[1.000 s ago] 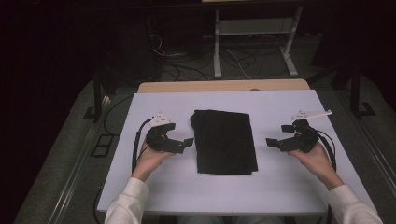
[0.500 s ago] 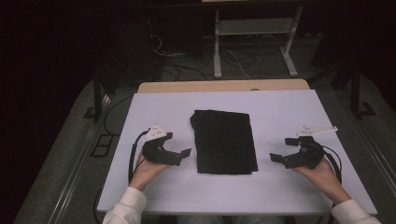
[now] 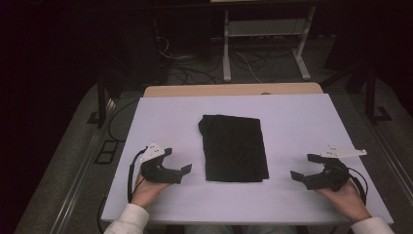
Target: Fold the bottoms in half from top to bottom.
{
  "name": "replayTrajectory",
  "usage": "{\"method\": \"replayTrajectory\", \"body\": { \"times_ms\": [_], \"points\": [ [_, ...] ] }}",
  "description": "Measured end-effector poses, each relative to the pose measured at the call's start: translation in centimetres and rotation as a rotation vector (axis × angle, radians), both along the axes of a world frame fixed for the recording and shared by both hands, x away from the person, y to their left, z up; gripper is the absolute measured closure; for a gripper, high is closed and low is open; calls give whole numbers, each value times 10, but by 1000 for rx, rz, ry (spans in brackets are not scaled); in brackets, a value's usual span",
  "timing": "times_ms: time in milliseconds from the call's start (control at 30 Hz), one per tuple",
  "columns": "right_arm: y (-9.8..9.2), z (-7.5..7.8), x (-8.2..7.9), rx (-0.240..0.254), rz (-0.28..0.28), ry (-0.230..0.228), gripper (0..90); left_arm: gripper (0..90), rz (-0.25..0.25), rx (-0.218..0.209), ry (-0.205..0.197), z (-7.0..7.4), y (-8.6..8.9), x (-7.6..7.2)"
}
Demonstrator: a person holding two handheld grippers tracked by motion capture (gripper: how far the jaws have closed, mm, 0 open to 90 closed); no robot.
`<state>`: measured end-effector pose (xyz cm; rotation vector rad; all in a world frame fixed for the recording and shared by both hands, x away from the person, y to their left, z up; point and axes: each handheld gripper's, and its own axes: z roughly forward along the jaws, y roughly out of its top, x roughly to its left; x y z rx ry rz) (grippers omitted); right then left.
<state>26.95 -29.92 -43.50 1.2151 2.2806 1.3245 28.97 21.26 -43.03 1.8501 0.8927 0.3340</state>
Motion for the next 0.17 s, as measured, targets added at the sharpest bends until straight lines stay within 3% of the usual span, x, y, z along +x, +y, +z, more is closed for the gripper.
{"method": "replayTrajectory", "body": {
  "times_ms": [167],
  "points": [
    [-8, -2, -3, 13, -21, 0, 0, 0, 7, 21, 2, -4, 4, -3]
  ]
}}
